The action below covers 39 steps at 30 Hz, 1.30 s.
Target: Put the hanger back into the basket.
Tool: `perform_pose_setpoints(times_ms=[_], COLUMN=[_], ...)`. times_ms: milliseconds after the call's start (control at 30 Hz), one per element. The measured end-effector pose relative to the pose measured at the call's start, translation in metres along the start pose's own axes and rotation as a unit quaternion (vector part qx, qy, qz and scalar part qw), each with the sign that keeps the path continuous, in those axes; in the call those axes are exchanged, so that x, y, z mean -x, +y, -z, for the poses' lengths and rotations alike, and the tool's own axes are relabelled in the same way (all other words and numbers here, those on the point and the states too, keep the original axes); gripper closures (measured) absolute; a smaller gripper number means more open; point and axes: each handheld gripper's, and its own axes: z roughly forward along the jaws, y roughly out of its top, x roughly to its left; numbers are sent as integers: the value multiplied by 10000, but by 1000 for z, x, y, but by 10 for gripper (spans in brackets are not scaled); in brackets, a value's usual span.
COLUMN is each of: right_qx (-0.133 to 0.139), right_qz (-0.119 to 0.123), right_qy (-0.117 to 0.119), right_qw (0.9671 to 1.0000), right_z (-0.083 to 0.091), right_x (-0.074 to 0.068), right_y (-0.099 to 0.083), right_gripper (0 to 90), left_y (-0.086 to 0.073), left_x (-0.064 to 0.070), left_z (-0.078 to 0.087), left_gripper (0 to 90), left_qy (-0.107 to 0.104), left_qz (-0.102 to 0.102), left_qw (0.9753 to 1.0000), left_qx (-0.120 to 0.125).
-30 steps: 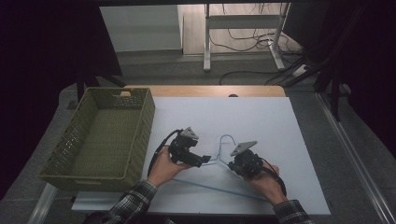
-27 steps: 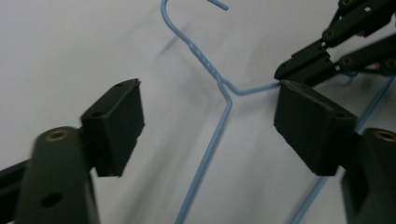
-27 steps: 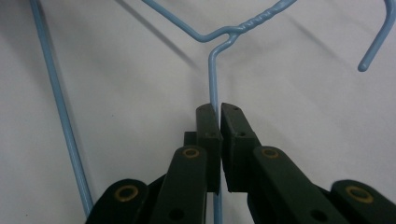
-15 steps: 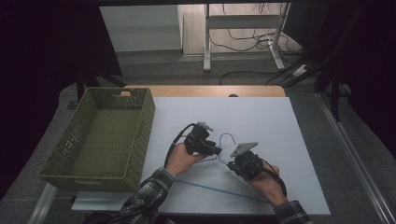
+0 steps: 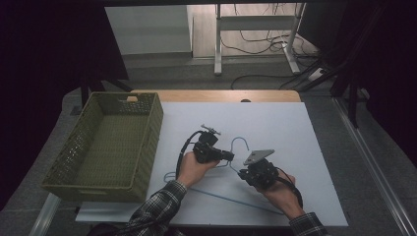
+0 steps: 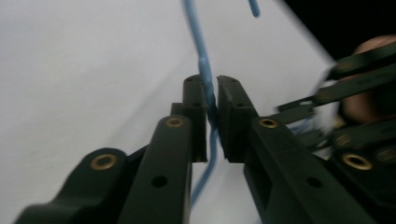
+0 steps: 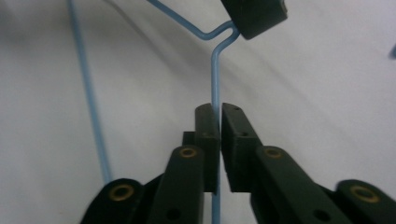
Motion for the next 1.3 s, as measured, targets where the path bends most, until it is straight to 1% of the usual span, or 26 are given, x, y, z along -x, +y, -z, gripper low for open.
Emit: perform_pose_setpoints(times_ms=[33,100,167,200,233,333,400,433,500,533,567,600,667,700,733,767,867,900,933,967,1033,1067,1167,1233,1267,1300], right_qx=[18,46,117,245,269,194,23,23,-58,-126,-126,-148,-110,-110,-72,-5,164,164,224,224,266,271,258,216,222,222], right_qz=[-28,-35,-76,-240,-303,-439,-406,-406,-351,-332,-332,-271,-170,-170,-132,-95,-44,-44,17,17,79,133,191,253,307,307], right_qy=[20,45,54,195,291,528,542,542,509,673,673,684,699,699,712,709,760,760,798,798,860,908,919,954,982,982], right_qw=[10000,10000,9999,9992,9988,9975,9977,9977,9981,9971,9971,9972,9974,9974,9974,9974,9970,9970,9966,9966,9959,9954,9953,9949,9944,9944], right_z=[1,7,10,18,20,15,5,5,0,-1,-1,-1,4,4,6,9,21,21,28,28,32,36,37,37,36,36], right_x=[0,1,2,5,6,6,2,2,0,-1,-1,-1,-3,-3,-3,-4,-4,-4,-3,-3,-2,-2,-2,-3,-4,-4], right_y=[0,1,3,7,9,17,23,23,27,30,30,31,33,33,33,34,38,38,41,41,42,44,46,48,49,49], right_gripper=[756,712,703,678,670,656,692,692,794,858,858,864,869,869,870,871,871,871,871,871,871,871,871,871,871,871], left_y=[0,0,0,-1,-1,-3,-6,-7,-9,-9,-10,-10,-10,-11,-12,-13,-16,-18,-19,-21,-22,-23,-23,-20,-18,-17], left_x=[2,7,10,16,18,22,27,28,29,31,31,32,35,37,39,40,42,42,43,43,43,44,48,51,52,52], left_z=[6,14,17,23,25,28,28,29,31,32,33,35,41,45,51,55,71,77,82,86,92,95,98,97,94,92], left_gripper=[845,856,858,859,859,859,858,858,856,846,846,833,622,622,556,512,389,389,333,333,285,274,268,365,424,424], left_qy=[-102,-80,-25,71,86,143,139,151,150,179,176,113,142,177,275,342,433,448,513,560,641,694,689,673,721,736], left_qz=[64,-8,-72,-173,-188,-269,-274,-310,-412,-483,-544,-608,-711,-801,-947,-1013,-1228,-1317,-1426,-1501,-1589,-1641,-1976,-2121,-2214,-2267], left_qw=[9998,9997,9996,9994,9994,9990,9989,9988,9985,9982,9979,9975,9967,9959,9944,9936,9912,9901,9884,9871,9851,9838,9765,9723,9688,9666], left_qx=[179,247,267,287,295,322,364,347,322,317,298,328,374,370,372,356,242,172,89,43,-130,-205,-515,-711,-852,-941])
